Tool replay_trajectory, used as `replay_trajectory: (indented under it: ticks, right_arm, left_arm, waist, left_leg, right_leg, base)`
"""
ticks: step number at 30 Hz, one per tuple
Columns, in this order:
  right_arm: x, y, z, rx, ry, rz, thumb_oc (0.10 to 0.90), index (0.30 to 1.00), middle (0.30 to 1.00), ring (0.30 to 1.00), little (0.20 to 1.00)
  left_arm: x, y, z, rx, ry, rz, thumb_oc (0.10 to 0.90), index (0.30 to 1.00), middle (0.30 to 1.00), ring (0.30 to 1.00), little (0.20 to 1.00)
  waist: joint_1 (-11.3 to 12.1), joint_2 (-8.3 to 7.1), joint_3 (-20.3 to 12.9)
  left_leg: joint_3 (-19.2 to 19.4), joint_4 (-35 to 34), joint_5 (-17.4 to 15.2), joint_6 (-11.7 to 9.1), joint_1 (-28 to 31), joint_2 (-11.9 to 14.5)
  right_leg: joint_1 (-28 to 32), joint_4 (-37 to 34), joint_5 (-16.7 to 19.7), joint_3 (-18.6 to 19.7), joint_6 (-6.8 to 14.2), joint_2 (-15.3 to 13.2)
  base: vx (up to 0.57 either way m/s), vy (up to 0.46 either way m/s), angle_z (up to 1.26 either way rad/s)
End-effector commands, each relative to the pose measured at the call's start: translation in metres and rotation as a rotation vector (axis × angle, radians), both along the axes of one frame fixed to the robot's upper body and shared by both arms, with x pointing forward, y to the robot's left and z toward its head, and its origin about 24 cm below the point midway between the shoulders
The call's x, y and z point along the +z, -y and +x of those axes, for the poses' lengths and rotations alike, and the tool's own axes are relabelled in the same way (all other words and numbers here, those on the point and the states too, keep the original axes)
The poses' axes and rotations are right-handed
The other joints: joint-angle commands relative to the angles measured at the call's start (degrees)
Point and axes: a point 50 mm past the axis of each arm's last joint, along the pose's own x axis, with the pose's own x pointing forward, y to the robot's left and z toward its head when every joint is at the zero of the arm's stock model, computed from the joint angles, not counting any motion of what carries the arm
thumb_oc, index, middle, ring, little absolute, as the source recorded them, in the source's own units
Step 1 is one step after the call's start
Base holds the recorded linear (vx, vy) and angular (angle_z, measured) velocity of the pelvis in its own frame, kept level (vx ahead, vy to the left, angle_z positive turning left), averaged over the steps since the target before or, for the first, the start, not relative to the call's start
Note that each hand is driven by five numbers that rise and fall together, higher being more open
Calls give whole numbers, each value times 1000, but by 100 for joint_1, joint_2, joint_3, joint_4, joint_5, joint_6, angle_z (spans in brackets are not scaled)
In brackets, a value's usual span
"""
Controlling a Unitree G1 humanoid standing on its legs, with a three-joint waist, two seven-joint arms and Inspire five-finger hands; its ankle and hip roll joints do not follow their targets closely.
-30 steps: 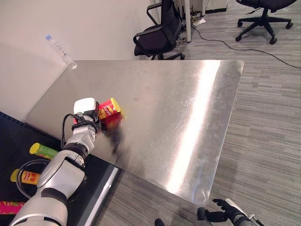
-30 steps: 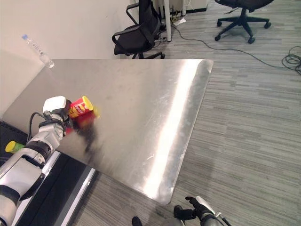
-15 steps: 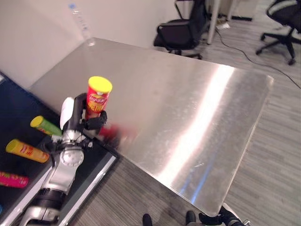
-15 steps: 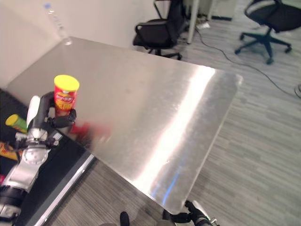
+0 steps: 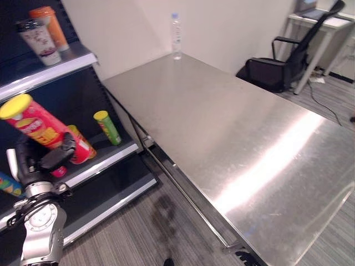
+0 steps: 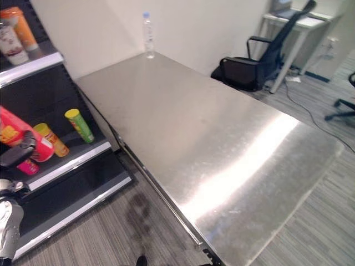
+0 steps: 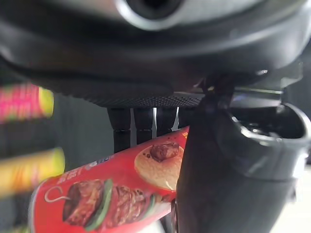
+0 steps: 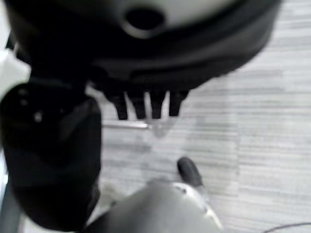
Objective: Put the goods on the table back onto the shelves and tidy them up.
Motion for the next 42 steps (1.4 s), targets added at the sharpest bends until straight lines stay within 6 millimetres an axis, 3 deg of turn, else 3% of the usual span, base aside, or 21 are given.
replay_trajectory:
  ticks: [1,4,7,8,14,18,20,22,24,25,26,28,29,30,31,32,33,34,35,37,42]
  right_arm:
    - [7,-5,31,47,105,1,800,900,900,900,900]
    - [11,1,38,30,135,-16,800,900,900,900,900]
    - [15,5,46,5,173,-19,800,900,900,900,900]
    - [15,5,46,4,173,-19,800,900,900,900,900]
    - [14,13,42,-40,167,-47,800,900,900,900,900]
    - [11,22,32,-85,136,-81,800,900,900,900,900]
    - [9,25,29,-115,123,-92,800,900,900,900,900]
    - [2,25,13,-168,70,-98,800,900,900,900,900]
    - [0,25,8,-208,52,-96,800,900,900,900,900]
    - [-2,24,8,-269,48,-79,800,900,900,900,900]
    - [-2,18,14,-253,54,-62,800,900,900,900,900]
    - [-4,9,17,-220,51,-43,800,900,900,900,900]
    - [-6,1,17,-180,49,-30,800,900,900,900,900]
    - [-5,-3,20,-183,71,-13,800,900,900,900,900]
    - [-5,-5,21,-195,85,0,800,900,900,900,900]
    - [-5,-4,21,-196,85,0,800,900,900,900,900]
    - [-4,-7,23,-211,108,26,800,900,900,900,900]
    - [-4,-7,23,-212,109,27,800,900,900,900,900]
    - [-5,-12,21,-187,110,42,800,900,900,900,900]
    - [-5,-14,20,-155,102,36,800,900,900,900,900]
    - [-8,-15,19,-157,86,20,800,900,900,900,900]
  left_arm:
    - [89,-7,-10,72,391,240,400,300,300,300,300]
    - [86,1,-8,74,379,273,400,300,300,300,300]
    - [83,7,-5,79,383,280,400,300,300,300,300]
    - [83,7,-4,80,383,280,400,300,300,300,300]
    - [84,25,11,6,379,316,400,300,300,300,300]
    - [82,27,14,3,357,333,400,300,300,300,300]
    - [80,33,15,-27,335,352,400,300,300,300,300]
    - [77,44,24,-74,306,404,400,300,300,300,300]
    - [79,48,29,-81,300,428,400,300,300,300,300]
    - [84,55,33,-78,319,475,400,300,300,300,300]
    - [86,57,31,-70,333,497,400,300,300,300,300]
    - [87,59,30,-62,345,505,400,300,300,300,300]
    - [85,65,33,-67,352,489,400,300,300,300,300]
    - [77,75,39,-101,327,481,400,300,300,300,300]
    - [72,79,42,-115,305,484,400,300,300,300,300]
    - [72,79,42,-115,305,484,400,300,300,300,300]
    - [63,85,48,-146,269,479,400,300,300,300,300]
    - [64,85,48,-146,270,479,400,300,300,300,300]
    - [58,89,52,-155,238,491,400,300,300,300,300]
    - [54,94,56,-164,224,485,400,300,300,300,300]
    - [39,103,55,-209,191,449,400,300,300,300,300]
  waist:
    - [243,-308,-50]
    - [274,-424,99]
    - [106,-478,119]
    - [103,-466,118]
    - [-259,-391,-52]
    - [-331,-363,-89]
    - [-349,-394,-129]
    - [-487,-565,-123]
    - [-475,-657,-106]
    - [-508,-661,13]
    - [-472,-633,110]
    - [-441,-618,161]
    - [-480,-643,212]
    - [-596,-665,244]
    - [-642,-639,261]
    - [-615,-641,260]
    - [-760,-662,335]
    - [-762,-669,328]
    - [-863,-751,383]
    - [-909,-803,469]
    - [-874,-928,413]
  left_leg:
    - [-175,288,56,-106,-581,-356]
    - [89,626,-215,-96,-637,-192]
    - [655,836,-283,-285,-291,489]
    - [646,828,-279,-295,-288,502]
    - [564,749,728,-863,-134,1782]
    - [422,584,911,-1062,-212,2023]
    - [220,705,458,-1016,-361,1825]
    - [437,991,-749,-859,-453,1414]
    - [506,1131,-965,-738,-520,1185]
    - [550,1402,-1293,-507,-620,866]
    - [645,1560,-1406,-379,-695,754]
    - [727,1630,-1426,-248,-757,625]
    - [649,1624,-1435,-27,-782,307]
    - [551,1431,-1139,205,-795,-33]
    - [480,1328,-1067,270,-739,-124]
    - [501,1316,-1074,256,-726,-113]
    - [290,1164,-933,370,-651,-355]
    - [288,1139,-894,367,-664,-360]
    - [113,1062,-815,425,-595,-584]
    - [-55,1038,-794,457,-542,-768]
    - [-270,1133,-772,456,-673,-1039]
  right_leg:
    - [-25,77,-84,-188,40,-173]
    - [-62,100,-13,-615,51,-400]
    - [-137,142,77,-908,51,-637]
    - [-133,140,76,-916,46,-622]
    - [-238,145,269,-1201,329,-1184]
    - [-276,131,471,-1192,574,-1521]
    - [-352,121,756,-1123,736,-1787]
    - [-401,106,1430,-1016,991,-2396]
    - [-494,119,1855,-981,991,-2626]
    - [-576,216,2517,-1032,991,-2873]
    - [-678,316,2575,-1147,991,-2956]
    - [-683,471,2299,-1274,991,-2907]
    - [-804,908,1675,-945,874,-2580]
    - [-1043,1404,785,-332,437,-1814]
    - [-1204,1780,390,-11,289,-1386]
    - [-1257,1876,323,26,273,-1389]
    - [-1434,2311,-131,481,106,-560]
    - [-1460,2321,-124,477,93,-567]
    - [-1556,2587,-395,838,-24,125]
    - [-1682,2800,-522,1146,-40,463]
    - [-1208,1842,-536,1311,-264,516]
  base:
    - [-110,33,43]
    - [-168,122,86]
    - [-121,191,46]
    - [-59,145,47]
    - [-14,369,60]
    - [-4,480,62]
    - [9,548,50]
    - [15,673,61]
    - [-27,556,35]
    - [-92,557,25]
    - [-146,752,24]
    - [-97,449,-3]
    - [-80,607,12]
    - [-77,749,35]
    - [-60,441,106]
    - [21,364,115]
    - [5,217,87]
    - [17,364,55]
    - [3,130,28]
    - [5,162,56]
    - [0,21,66]
